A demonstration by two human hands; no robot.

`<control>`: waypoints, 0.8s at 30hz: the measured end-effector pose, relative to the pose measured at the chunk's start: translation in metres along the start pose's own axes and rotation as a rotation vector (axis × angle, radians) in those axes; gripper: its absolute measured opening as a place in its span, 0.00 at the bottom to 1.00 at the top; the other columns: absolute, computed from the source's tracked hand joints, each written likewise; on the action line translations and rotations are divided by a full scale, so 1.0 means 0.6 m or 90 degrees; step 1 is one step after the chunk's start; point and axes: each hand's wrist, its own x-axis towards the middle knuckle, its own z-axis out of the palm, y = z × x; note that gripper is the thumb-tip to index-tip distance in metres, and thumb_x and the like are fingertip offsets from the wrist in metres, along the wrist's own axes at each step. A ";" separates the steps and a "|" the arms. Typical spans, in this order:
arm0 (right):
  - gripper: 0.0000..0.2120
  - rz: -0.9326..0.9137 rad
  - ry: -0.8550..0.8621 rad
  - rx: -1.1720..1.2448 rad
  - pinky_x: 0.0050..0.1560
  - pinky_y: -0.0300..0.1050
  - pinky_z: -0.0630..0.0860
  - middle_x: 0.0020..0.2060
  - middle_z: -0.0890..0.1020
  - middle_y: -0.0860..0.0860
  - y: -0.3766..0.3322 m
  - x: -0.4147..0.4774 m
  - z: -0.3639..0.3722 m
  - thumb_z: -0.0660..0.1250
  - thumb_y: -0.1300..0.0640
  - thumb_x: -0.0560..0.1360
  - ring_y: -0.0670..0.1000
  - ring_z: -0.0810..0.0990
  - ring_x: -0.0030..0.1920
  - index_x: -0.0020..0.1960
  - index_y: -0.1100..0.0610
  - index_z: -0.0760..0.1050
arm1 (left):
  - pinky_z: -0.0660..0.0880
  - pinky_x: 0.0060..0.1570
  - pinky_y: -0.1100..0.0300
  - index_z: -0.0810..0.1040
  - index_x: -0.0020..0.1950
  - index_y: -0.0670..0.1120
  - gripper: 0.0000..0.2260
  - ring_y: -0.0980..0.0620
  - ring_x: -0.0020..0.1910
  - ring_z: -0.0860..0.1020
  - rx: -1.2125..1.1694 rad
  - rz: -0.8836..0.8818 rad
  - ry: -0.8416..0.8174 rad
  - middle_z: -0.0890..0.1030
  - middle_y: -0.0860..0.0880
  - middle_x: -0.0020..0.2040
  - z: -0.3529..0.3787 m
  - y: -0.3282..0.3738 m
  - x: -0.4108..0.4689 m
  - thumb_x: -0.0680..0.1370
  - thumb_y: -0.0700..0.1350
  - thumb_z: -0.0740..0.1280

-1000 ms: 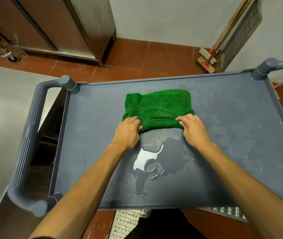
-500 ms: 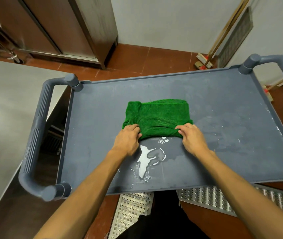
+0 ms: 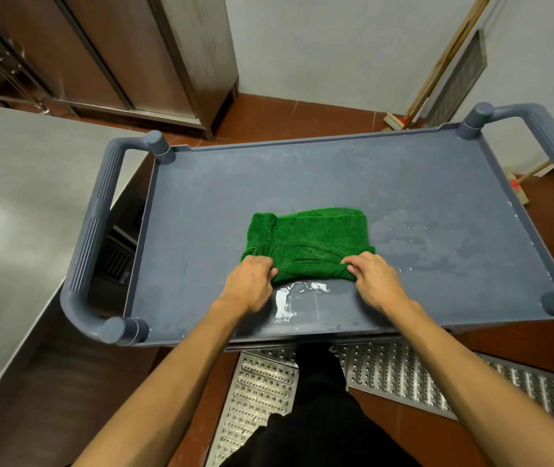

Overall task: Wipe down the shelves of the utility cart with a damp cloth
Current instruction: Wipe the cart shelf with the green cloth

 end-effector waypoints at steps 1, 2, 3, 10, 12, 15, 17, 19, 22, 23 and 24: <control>0.14 -0.003 -0.004 -0.003 0.50 0.48 0.69 0.53 0.79 0.54 -0.001 -0.007 0.001 0.58 0.57 0.82 0.58 0.73 0.58 0.63 0.49 0.79 | 0.74 0.47 0.49 0.69 0.42 0.44 0.11 0.40 0.49 0.75 0.001 -0.007 -0.001 0.78 0.42 0.47 0.000 0.002 -0.007 0.84 0.45 0.58; 0.14 -0.005 -0.007 -0.006 0.50 0.48 0.69 0.53 0.79 0.54 -0.001 -0.012 0.001 0.58 0.57 0.82 0.58 0.73 0.58 0.63 0.50 0.79 | 0.74 0.47 0.49 0.69 0.42 0.45 0.12 0.40 0.48 0.75 0.003 -0.011 -0.003 0.78 0.42 0.46 0.000 0.003 -0.013 0.84 0.45 0.57; 0.14 -0.007 -0.009 -0.009 0.51 0.48 0.69 0.53 0.79 0.54 -0.002 -0.018 0.001 0.59 0.58 0.82 0.58 0.73 0.58 0.63 0.50 0.79 | 0.75 0.47 0.49 0.69 0.42 0.45 0.12 0.40 0.48 0.75 0.006 -0.013 -0.004 0.78 0.42 0.46 0.000 0.004 -0.019 0.84 0.46 0.57; 0.14 -0.014 -0.032 -0.024 0.54 0.48 0.71 0.54 0.79 0.55 -0.004 -0.054 0.007 0.59 0.59 0.82 0.59 0.74 0.58 0.63 0.52 0.78 | 0.75 0.52 0.47 0.75 0.49 0.41 0.11 0.42 0.53 0.75 0.013 -0.004 -0.015 0.80 0.42 0.51 0.015 0.007 -0.064 0.84 0.46 0.58; 0.15 -0.013 -0.034 -0.028 0.53 0.48 0.71 0.54 0.79 0.55 -0.004 -0.064 0.008 0.58 0.59 0.82 0.58 0.74 0.58 0.64 0.52 0.78 | 0.75 0.53 0.47 0.75 0.49 0.41 0.11 0.42 0.54 0.75 0.012 0.002 -0.013 0.80 0.42 0.51 0.019 0.008 -0.076 0.84 0.46 0.58; 0.15 -0.012 -0.046 -0.038 0.54 0.47 0.71 0.54 0.79 0.54 -0.003 -0.077 0.010 0.58 0.59 0.82 0.58 0.74 0.59 0.64 0.51 0.78 | 0.74 0.53 0.47 0.75 0.49 0.41 0.11 0.42 0.54 0.75 0.014 0.011 -0.011 0.80 0.42 0.51 0.024 0.010 -0.093 0.84 0.46 0.58; 0.15 -0.016 -0.054 -0.044 0.53 0.47 0.71 0.55 0.79 0.54 -0.003 -0.085 0.011 0.58 0.59 0.82 0.58 0.74 0.59 0.64 0.51 0.78 | 0.74 0.54 0.47 0.75 0.49 0.41 0.11 0.43 0.54 0.75 0.017 0.015 -0.011 0.80 0.42 0.52 0.026 0.009 -0.102 0.84 0.46 0.58; 0.15 -0.019 -0.066 -0.053 0.54 0.48 0.72 0.56 0.79 0.55 -0.005 -0.091 0.010 0.58 0.59 0.82 0.58 0.75 0.60 0.64 0.51 0.78 | 0.74 0.55 0.47 0.76 0.50 0.41 0.12 0.43 0.55 0.75 0.019 0.017 -0.012 0.80 0.43 0.52 0.029 0.009 -0.111 0.84 0.46 0.58; 0.15 -0.019 -0.082 -0.067 0.57 0.48 0.72 0.58 0.80 0.55 -0.007 -0.098 0.008 0.58 0.58 0.82 0.59 0.75 0.61 0.64 0.50 0.78 | 0.74 0.56 0.47 0.77 0.53 0.41 0.12 0.43 0.56 0.75 0.024 0.020 -0.018 0.80 0.43 0.53 0.032 0.007 -0.125 0.84 0.47 0.57; 0.15 -0.017 -0.086 -0.072 0.57 0.48 0.72 0.59 0.80 0.55 -0.008 -0.101 0.007 0.59 0.58 0.82 0.58 0.75 0.62 0.64 0.49 0.78 | 0.74 0.56 0.47 0.77 0.53 0.41 0.13 0.43 0.55 0.75 0.025 0.023 -0.017 0.80 0.43 0.53 0.034 0.006 -0.129 0.84 0.47 0.57; 0.15 -0.017 -0.090 -0.076 0.57 0.47 0.72 0.59 0.80 0.54 -0.008 -0.103 0.007 0.59 0.57 0.82 0.58 0.76 0.62 0.64 0.49 0.78 | 0.74 0.55 0.47 0.77 0.52 0.41 0.13 0.43 0.55 0.75 0.024 0.025 -0.016 0.80 0.44 0.53 0.035 0.005 -0.134 0.84 0.47 0.57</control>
